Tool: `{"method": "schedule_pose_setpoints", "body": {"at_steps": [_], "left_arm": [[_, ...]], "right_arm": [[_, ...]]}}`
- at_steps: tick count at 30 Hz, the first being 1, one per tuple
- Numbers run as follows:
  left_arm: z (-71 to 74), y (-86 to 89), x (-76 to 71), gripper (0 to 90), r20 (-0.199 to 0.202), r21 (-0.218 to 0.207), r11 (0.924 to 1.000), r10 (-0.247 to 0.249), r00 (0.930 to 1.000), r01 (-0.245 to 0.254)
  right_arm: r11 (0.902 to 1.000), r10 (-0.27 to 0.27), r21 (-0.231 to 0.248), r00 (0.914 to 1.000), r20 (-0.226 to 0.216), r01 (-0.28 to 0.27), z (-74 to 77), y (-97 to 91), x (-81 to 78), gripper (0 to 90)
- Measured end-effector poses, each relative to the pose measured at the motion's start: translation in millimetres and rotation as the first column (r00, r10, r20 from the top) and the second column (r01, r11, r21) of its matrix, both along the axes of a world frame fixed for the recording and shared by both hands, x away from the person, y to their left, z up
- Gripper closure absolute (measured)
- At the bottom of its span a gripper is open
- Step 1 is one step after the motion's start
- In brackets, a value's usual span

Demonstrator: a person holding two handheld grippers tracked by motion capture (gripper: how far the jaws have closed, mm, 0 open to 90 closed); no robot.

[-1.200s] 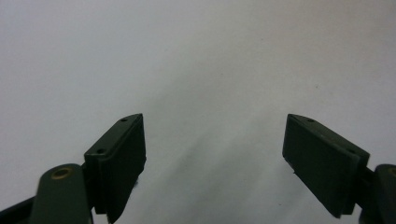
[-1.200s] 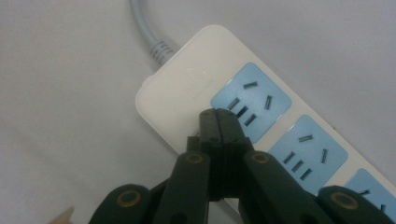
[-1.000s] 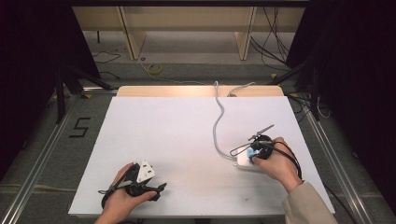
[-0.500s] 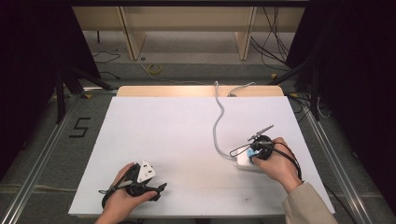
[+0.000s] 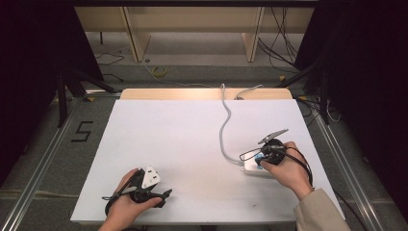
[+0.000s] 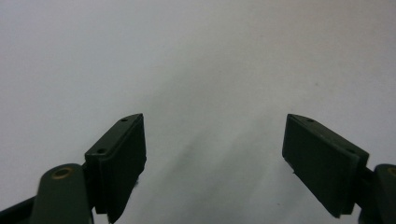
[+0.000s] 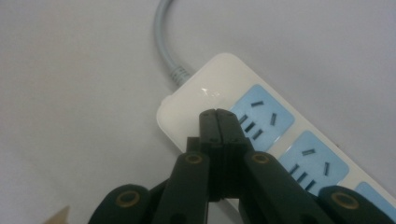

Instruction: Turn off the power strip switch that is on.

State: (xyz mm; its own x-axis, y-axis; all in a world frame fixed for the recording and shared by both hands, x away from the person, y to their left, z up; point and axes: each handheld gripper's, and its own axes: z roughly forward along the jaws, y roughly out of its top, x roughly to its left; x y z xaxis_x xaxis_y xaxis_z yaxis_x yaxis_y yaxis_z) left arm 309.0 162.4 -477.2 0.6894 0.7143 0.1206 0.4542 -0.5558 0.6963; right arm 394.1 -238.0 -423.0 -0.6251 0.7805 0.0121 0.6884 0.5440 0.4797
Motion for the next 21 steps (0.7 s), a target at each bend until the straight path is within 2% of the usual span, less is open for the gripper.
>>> {"method": "schedule_pose_setpoints", "body": {"at_steps": [2,4,16,21], "left_arm": [[-0.2,0.4,0.2,21.5,0.002,-0.001,1.0,0.003,1.0,-0.003],[-0.3,0.2,0.1,21.5,-0.002,-0.001,1.0,0.003,1.0,-0.003],[-0.4,-0.2,-0.4,21.4,-0.002,0.002,1.0,0.002,1.0,-0.002],[-1.0,-0.6,-0.3,21.5,-0.008,-0.004,1.0,0.002,1.0,-0.002]], "right_arm": [[0.9996,0.013,0.025,0.9999,0.001,-0.013,-0.3,-2.0,-1.5,90.0],[0.9973,0.019,0.072,0.9998,-0.004,-0.019,-0.8,-4.3,-3.4,90.0],[0.9901,0.045,0.13,0.997,0.063,-0.053,-2.6,-7.5,-19.2,90.0],[0.9839,0.074,0.155,0.9922,0.1,-0.089,-2.7,-3.8,-24.2,89.5]]}}
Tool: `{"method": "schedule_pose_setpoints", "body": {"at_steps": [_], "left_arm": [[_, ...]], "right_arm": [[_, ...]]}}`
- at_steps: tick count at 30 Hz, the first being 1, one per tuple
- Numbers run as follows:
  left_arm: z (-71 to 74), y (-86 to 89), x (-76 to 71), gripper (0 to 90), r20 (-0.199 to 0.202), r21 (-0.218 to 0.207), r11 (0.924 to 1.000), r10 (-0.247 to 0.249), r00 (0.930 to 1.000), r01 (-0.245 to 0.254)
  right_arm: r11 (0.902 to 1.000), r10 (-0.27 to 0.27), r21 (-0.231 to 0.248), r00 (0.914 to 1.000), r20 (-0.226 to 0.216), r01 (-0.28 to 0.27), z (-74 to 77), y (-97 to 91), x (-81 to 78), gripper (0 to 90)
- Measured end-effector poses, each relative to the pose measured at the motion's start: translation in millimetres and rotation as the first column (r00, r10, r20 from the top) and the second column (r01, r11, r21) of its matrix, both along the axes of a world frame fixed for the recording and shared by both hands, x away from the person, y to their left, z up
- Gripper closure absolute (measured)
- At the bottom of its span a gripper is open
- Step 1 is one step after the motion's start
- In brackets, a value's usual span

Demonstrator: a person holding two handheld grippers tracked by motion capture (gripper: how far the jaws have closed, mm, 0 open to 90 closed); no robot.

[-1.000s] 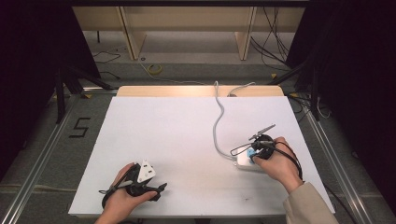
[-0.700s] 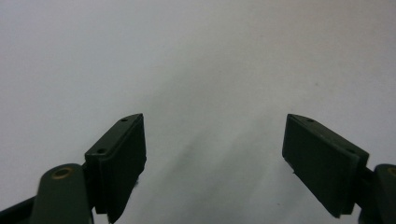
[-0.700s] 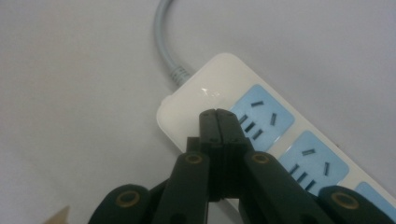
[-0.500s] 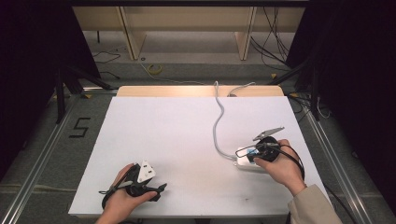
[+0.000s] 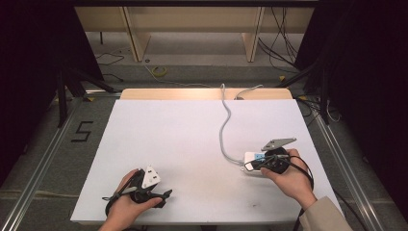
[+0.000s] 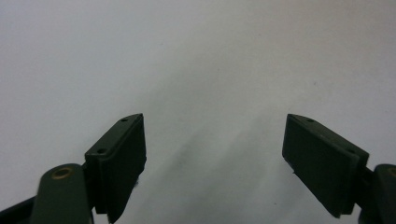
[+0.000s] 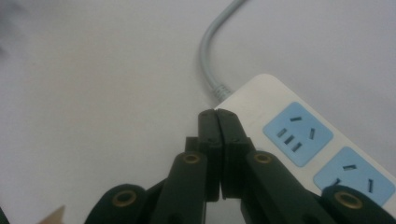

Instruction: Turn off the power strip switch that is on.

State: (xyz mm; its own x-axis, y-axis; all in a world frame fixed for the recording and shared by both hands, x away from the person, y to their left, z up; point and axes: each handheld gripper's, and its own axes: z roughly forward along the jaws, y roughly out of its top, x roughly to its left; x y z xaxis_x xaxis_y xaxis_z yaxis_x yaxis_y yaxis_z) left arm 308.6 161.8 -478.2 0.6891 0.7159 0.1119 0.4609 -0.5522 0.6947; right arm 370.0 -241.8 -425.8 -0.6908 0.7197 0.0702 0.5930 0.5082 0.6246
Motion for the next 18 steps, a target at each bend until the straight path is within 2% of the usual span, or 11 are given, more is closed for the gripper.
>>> {"method": "schedule_pose_setpoints", "body": {"at_steps": [4,6,18], "left_arm": [[0.3,0.1,-0.2,21.4,-0.003,0.001,1.0,-0.002,1.0,0.002],[0.2,-0.1,-0.3,21.4,-0.006,-0.003,1.0,-0.001,1.0,0.001],[0.0,-1.7,-0.8,21.4,-0.011,-0.008,0.9999,-0.007,0.9999,0.007]], "right_arm": [[0.9994,0.033,0.013,0.9994,0.013,-0.033,-1.6,3.7,-4.4,89.0],[0.9973,0.068,0.025,0.9974,0.025,-0.069,-2.3,5.3,-6.7,87.7],[0.988,0.137,0.063,0.9883,0.068,-0.141,-13.2,11.5,-19.2,76.3]]}}
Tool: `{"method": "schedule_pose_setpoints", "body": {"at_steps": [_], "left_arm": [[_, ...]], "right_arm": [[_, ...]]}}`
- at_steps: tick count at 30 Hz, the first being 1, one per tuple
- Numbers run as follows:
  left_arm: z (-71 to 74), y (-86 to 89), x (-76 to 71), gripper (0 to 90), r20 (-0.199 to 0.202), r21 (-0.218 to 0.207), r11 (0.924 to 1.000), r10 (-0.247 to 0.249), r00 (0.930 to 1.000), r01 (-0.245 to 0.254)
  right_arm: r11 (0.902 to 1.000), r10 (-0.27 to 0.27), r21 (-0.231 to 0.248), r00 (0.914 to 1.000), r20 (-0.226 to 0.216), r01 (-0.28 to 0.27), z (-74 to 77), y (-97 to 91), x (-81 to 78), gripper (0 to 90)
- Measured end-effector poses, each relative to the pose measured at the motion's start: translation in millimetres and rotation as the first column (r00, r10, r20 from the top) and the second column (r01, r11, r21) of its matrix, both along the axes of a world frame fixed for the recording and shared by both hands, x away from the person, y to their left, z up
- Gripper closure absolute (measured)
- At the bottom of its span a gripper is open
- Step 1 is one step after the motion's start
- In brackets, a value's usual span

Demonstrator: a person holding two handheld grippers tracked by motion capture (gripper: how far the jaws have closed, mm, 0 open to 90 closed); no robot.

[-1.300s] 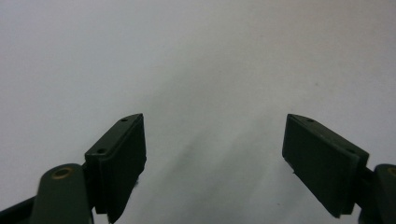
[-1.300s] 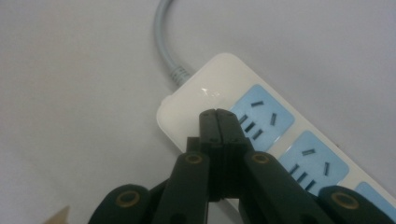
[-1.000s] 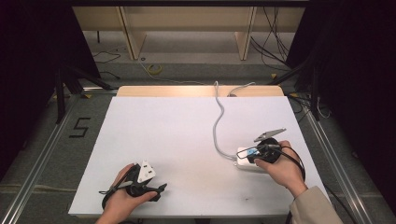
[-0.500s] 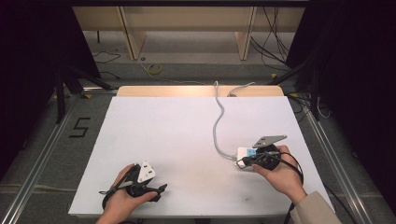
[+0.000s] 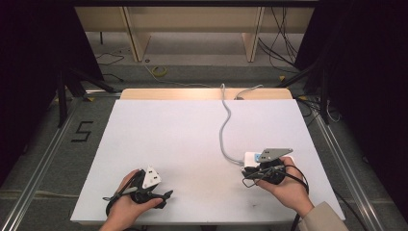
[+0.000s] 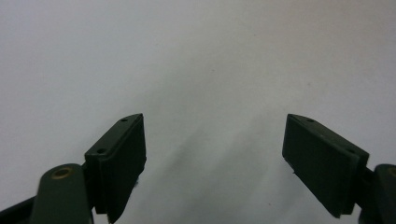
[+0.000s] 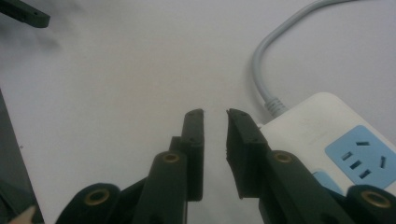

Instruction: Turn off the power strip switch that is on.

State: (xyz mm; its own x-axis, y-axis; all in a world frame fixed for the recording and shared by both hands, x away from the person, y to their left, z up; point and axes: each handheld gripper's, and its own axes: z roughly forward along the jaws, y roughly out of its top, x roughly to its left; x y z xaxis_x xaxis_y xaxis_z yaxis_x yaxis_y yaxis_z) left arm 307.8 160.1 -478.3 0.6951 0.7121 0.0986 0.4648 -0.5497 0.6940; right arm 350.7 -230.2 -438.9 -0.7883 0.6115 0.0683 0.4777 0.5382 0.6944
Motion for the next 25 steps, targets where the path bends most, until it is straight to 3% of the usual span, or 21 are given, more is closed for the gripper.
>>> {"method": "schedule_pose_setpoints", "body": {"at_steps": [14,25], "left_arm": [[0.3,-0.5,-0.5,21.1,-0.002,0.007,0.9999,-0.009,1.0,0.009],[-0.3,-1.5,0.2,20.9,-0.005,-0.004,1.0,-0.006,1.0,0.006]], "right_arm": [[0.9963,0.079,0.032,0.9961,0.039,-0.08,-10.6,2.7,-14.0,66.5],[0.9947,0.091,0.043,0.9949,0.043,-0.093,-14.7,2.5,-18.4,59.5]]}}
